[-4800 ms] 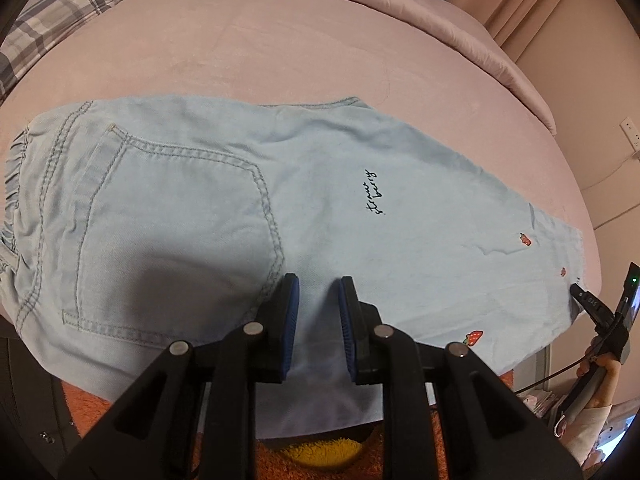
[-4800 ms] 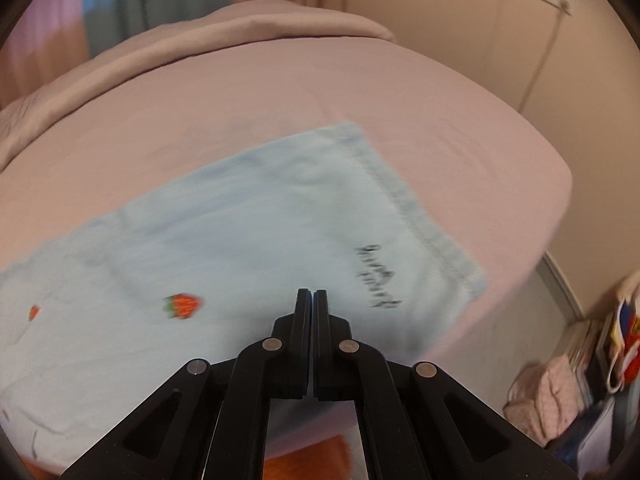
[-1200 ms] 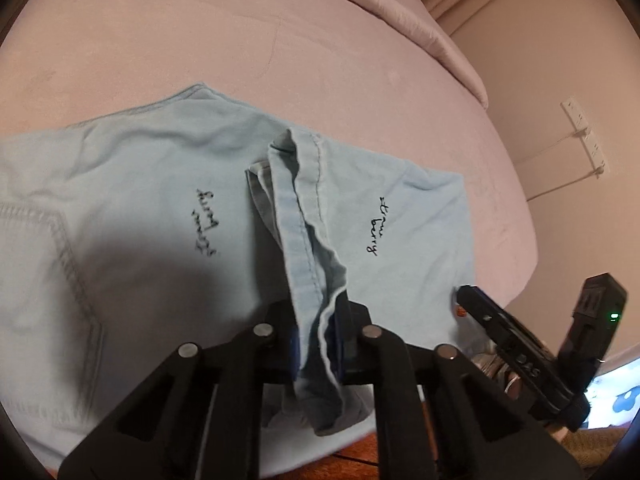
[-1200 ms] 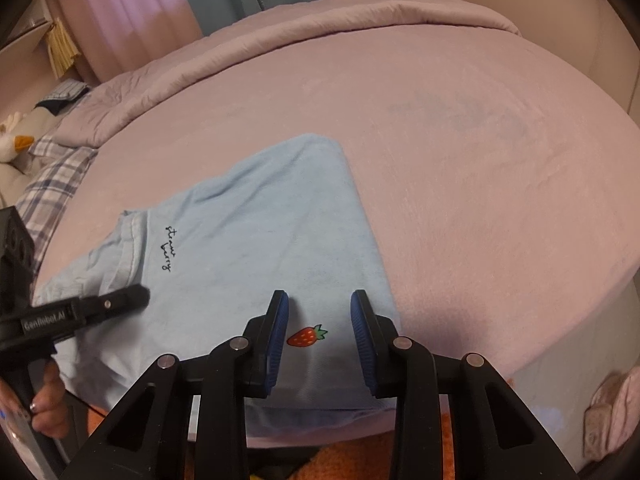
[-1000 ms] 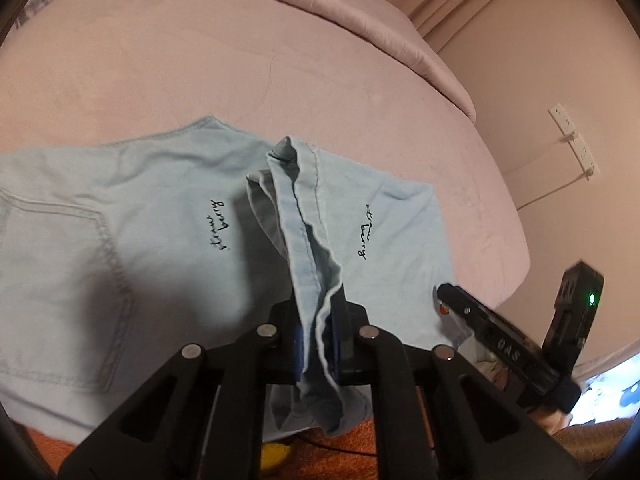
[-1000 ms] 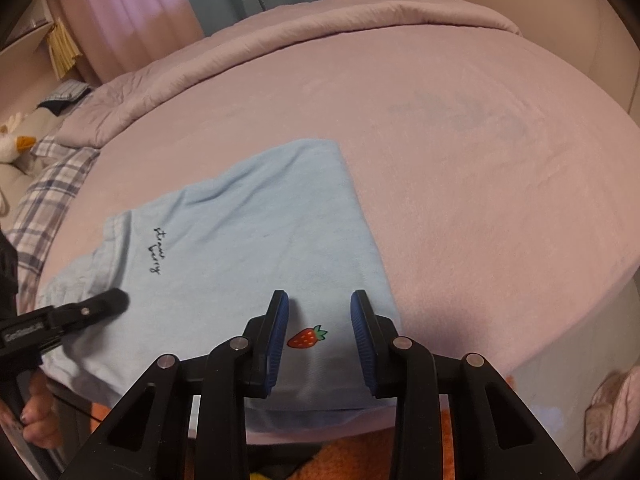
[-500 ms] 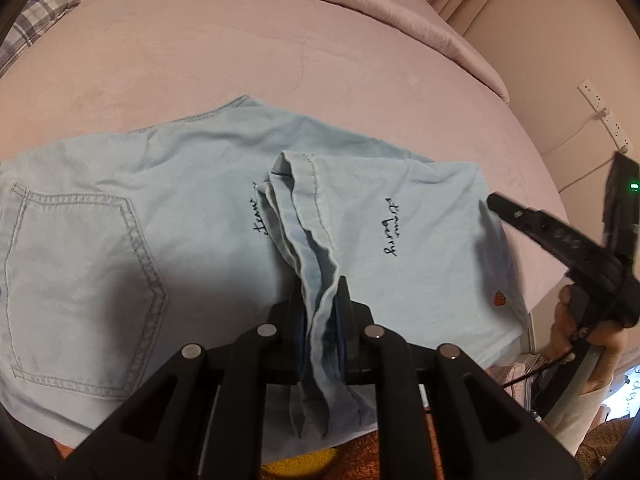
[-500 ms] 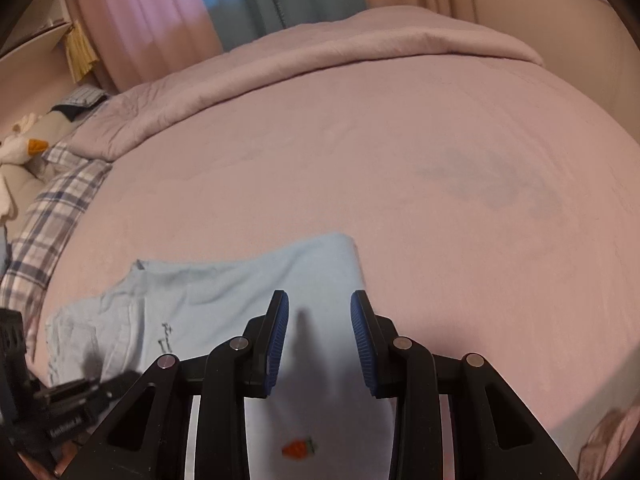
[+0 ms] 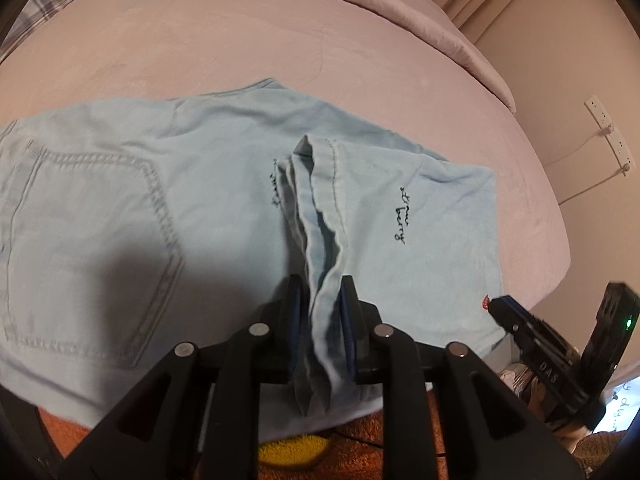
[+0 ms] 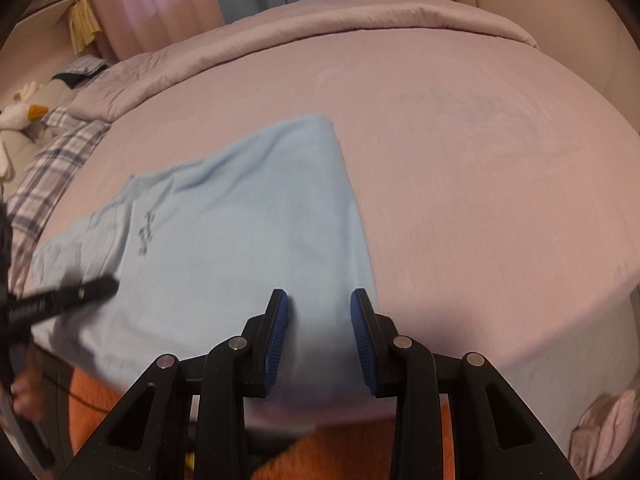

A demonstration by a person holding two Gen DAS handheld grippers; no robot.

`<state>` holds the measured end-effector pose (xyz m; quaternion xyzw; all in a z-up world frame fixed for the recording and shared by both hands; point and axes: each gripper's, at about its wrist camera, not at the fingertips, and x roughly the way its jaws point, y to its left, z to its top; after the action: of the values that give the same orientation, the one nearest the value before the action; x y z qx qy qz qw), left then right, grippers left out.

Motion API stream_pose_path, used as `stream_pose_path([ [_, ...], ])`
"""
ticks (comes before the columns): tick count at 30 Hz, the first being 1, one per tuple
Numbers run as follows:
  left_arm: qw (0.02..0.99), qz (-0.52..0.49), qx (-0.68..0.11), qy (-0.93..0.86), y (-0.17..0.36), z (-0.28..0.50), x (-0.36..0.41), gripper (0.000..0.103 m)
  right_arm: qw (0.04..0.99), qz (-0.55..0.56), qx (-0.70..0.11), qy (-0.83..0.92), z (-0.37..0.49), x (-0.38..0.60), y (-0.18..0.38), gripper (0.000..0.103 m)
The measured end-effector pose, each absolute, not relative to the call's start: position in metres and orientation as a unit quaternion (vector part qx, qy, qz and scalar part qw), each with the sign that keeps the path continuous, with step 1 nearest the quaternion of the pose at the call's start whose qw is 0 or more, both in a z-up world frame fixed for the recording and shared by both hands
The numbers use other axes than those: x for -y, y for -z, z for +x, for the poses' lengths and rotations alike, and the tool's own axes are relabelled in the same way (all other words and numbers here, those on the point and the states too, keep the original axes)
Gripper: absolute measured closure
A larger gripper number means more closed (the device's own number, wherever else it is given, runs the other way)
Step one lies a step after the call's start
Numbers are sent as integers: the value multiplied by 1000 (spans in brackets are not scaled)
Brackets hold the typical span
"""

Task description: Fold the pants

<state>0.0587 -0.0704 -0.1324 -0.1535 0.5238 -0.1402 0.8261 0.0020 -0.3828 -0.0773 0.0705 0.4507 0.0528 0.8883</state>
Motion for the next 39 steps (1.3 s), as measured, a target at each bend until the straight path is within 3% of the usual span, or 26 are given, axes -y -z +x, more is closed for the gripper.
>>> stream_pose_path([
  [5, 829, -170, -520, 116, 117, 46, 57, 64, 889, 67, -450, -51, -6, 385, 75, 68],
  [7, 840, -175, -504, 94, 105, 40, 45, 44, 886, 70, -456, -46, 0, 384, 73, 68],
  [8, 851, -179, -489, 76, 97, 35, 34, 27, 885, 71, -458, -44, 4, 384, 71, 68],
  [9, 864, -184, -465, 56, 88, 29, 22, 19, 885, 69, -459, -43, 6, 383, 68, 68],
  [11, 883, -190, -428, 21, 75, 19, 0, 15, 886, 67, -456, -44, 6, 382, 63, 67],
  [13, 893, -195, -406, -15, 66, 12, -23, 11, 893, 68, -443, -44, 8, 382, 56, 52],
  [14, 895, -200, -397, -32, 64, 10, -35, 10, 898, 69, -433, -43, 9, 381, 53, 38],
  [15, 896, -206, -391, -49, 65, 7, -46, 10, 903, 72, -421, -42, 9, 380, 48, 28],
  [20, 874, -254, -393, -132, 84, -3, -99, 10, 917, 88, -386, -46, 19, 372, 35, 14],
  [26, 829, -326, -426, -156, 126, -7, -129, 11, 906, 88, -409, -63, 30, 351, 46, 14],
  [31, 832, -325, -425, -144, 141, -1, -129, 12, 899, 78, -424, -73, 32, 337, 51, 14],
  [34, 832, -326, -428, -136, 138, 2, -128, 21, 897, 74, -428, -80, 31, 332, 52, 14],
  [36, 824, -350, -431, -112, 136, -6, -124, 42, 896, 73, -430, -81, 32, 330, 53, 14],
  [39, 815, -379, -429, -91, 137, -9, -125, 47, 891, 78, -440, -82, 33, 329, 56, 14],
])
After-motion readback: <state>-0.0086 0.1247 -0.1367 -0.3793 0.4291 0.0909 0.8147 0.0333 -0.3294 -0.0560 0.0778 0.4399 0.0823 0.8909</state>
